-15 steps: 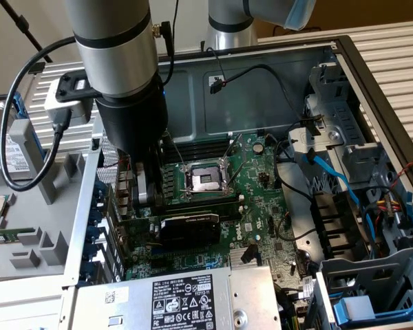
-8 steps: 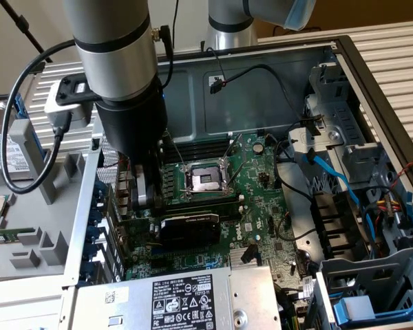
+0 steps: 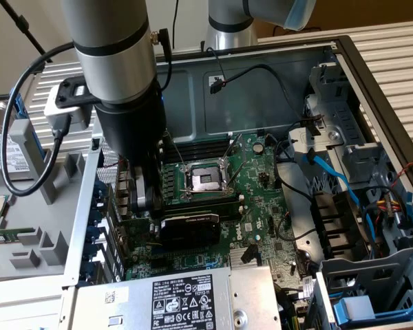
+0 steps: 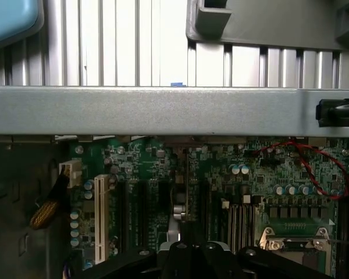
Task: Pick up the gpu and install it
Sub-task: 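Press down on the gpu until it lock into place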
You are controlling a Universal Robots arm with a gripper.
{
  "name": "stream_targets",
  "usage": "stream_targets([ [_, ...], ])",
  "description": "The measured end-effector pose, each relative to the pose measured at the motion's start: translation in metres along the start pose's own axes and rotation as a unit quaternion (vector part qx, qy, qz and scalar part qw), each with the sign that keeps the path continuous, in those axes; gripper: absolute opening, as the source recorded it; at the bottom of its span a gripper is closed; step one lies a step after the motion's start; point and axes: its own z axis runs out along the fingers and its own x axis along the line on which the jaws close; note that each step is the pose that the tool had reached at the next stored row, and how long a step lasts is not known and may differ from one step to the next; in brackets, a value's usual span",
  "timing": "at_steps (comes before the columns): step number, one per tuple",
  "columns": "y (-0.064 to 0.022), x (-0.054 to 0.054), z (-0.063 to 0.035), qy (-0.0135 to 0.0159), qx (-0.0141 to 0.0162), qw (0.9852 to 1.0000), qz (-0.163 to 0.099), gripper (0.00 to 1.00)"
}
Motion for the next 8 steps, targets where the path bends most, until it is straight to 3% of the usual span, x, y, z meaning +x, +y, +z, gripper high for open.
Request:
stream_targets([
  [8,0.0018,-0.0003,0.0006,-0.0002,0.0001,1.0,0.0,0.11],
])
